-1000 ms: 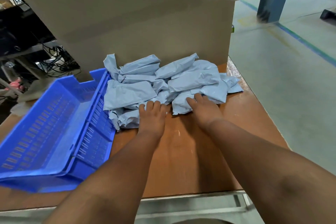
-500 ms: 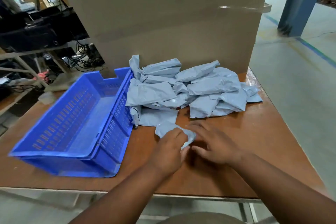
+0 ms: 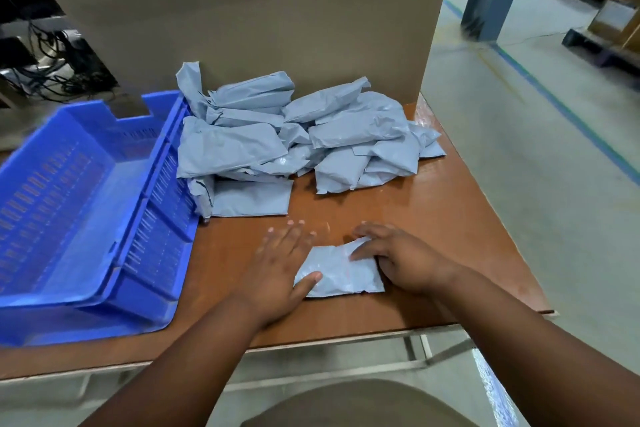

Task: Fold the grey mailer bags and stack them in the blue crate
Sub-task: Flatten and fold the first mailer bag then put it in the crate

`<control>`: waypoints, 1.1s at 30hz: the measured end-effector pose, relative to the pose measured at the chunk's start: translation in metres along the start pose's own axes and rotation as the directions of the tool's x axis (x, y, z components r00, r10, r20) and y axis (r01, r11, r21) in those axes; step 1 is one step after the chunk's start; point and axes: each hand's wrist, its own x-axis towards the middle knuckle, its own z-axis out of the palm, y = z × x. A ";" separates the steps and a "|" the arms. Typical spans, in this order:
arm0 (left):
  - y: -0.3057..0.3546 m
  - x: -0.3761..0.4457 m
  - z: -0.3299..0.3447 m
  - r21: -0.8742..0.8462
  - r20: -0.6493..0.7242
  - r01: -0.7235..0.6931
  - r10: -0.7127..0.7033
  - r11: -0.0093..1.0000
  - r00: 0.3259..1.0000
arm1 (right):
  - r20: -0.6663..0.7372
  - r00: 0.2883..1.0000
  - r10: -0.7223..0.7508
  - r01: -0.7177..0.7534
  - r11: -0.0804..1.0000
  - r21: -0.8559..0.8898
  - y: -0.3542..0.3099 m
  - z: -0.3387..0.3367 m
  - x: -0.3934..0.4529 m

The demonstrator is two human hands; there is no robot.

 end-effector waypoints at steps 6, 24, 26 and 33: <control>0.039 0.000 -0.006 0.097 -0.141 0.020 -0.007 0.995 0.990 | -0.158 0.982 -0.105 0.063 0.966 -0.250 -0.050 0.000 0.014; 0.033 -0.006 0.032 0.032 0.062 0.065 -0.067 0.997 0.996 | -0.027 0.996 0.087 -0.090 0.886 -0.454 -0.043 0.065 0.018; 0.028 -0.010 0.030 0.029 0.086 0.076 -0.078 0.997 0.993 | -0.001 0.995 0.098 -0.087 0.887 -0.454 -0.044 0.063 0.017; -0.008 -0.047 0.026 0.020 0.141 0.257 -0.257 0.966 0.956 | 0.068 0.985 0.159 -0.108 0.875 -0.472 -0.056 0.055 0.021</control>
